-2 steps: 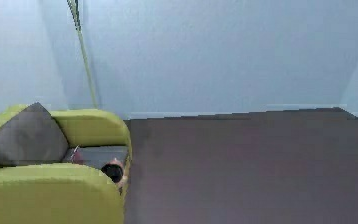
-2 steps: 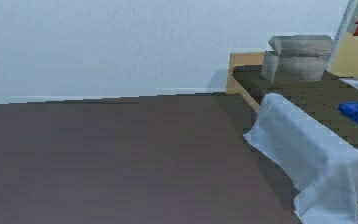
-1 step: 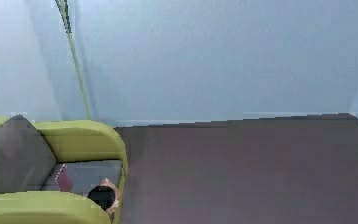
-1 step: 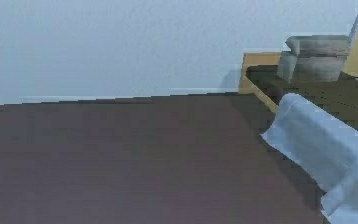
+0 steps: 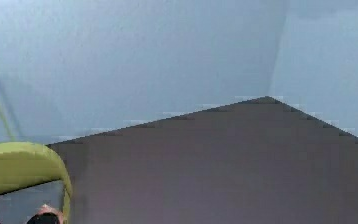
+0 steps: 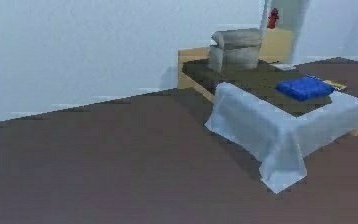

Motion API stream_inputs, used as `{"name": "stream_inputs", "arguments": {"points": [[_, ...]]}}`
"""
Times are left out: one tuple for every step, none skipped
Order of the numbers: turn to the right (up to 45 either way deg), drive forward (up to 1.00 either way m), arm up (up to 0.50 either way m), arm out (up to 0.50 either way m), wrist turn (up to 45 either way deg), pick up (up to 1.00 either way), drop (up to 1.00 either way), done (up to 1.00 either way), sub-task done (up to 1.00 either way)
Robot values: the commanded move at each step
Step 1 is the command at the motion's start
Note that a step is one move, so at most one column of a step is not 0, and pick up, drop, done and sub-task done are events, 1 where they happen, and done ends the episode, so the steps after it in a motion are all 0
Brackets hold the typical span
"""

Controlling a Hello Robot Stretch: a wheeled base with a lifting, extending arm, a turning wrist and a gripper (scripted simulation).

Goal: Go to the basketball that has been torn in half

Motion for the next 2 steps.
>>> {"name": "stream_inputs", "arguments": {"points": [[0.0,0.3,0.0,0.0,0.0,0.0,0.0,0.0,0.0],[-45.0,0.0,0.0,0.0,0.0,0.0,0.0,0.0,0.0]]}}
